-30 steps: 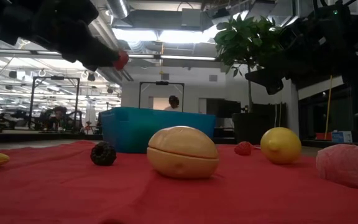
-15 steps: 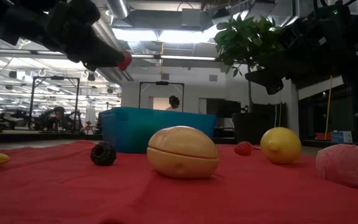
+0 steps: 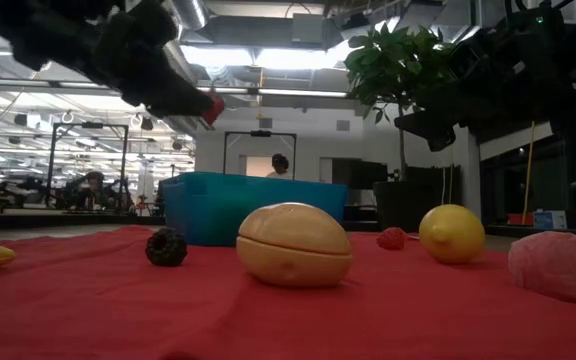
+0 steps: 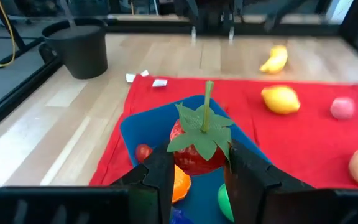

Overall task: Pick and placing Produce into tupperware
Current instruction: Put the strawberry into the blue bin, then put the banana into the blue bin

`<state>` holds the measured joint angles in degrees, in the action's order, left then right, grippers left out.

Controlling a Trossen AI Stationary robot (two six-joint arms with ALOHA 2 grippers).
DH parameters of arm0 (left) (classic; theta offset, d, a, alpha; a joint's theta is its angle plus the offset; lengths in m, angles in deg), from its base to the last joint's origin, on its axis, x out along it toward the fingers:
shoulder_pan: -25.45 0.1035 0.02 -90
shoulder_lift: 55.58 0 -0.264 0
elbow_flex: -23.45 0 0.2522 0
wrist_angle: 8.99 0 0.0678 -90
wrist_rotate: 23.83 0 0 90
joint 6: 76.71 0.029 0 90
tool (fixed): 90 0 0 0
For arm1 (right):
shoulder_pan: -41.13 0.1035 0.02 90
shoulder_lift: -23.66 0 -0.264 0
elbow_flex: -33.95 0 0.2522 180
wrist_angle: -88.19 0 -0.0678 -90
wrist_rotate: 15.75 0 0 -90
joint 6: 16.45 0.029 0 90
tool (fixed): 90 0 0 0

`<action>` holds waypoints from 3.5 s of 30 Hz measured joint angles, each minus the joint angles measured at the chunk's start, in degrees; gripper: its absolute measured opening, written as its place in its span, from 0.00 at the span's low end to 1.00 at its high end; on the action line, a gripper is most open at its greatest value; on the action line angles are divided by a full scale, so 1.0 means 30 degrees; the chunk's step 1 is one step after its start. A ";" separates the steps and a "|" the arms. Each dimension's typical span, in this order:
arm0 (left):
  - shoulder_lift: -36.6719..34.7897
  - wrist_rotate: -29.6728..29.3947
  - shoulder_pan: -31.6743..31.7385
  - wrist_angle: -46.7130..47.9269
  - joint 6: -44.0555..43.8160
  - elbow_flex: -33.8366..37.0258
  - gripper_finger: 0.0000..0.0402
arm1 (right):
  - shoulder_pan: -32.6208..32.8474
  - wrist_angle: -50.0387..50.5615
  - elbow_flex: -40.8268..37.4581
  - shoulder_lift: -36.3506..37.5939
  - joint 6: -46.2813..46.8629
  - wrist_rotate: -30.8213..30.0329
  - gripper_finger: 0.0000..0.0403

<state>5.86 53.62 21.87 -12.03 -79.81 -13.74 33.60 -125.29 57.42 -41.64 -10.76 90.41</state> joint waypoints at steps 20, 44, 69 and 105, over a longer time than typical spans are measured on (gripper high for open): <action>0.6193 0.1599 0.1350 1.3797 0.1247 -0.9293 0.26 | 0.0000 0.1422 0.0000 0.0007 0.0022 -0.0007 0.65; 1.0916 0.3515 0.1350 1.6909 0.2741 -1.2158 0.39 | 0.0002 0.1821 0.0000 0.0007 0.0022 -0.0007 0.65; 0.8549 0.3462 0.0840 1.5461 0.3084 -1.2165 0.42 | -0.0007 0.1239 0.0087 0.0014 0.1237 0.0007 0.65; -0.4187 -0.2015 -0.2153 0.2792 0.0147 0.0896 0.42 | 0.1582 3.0630 1.1293 0.1365 0.5073 -0.3114 0.65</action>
<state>-6.70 47.58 15.41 -3.66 -79.37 -11.05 38.35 -33.40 91.30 -37.54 4.46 81.07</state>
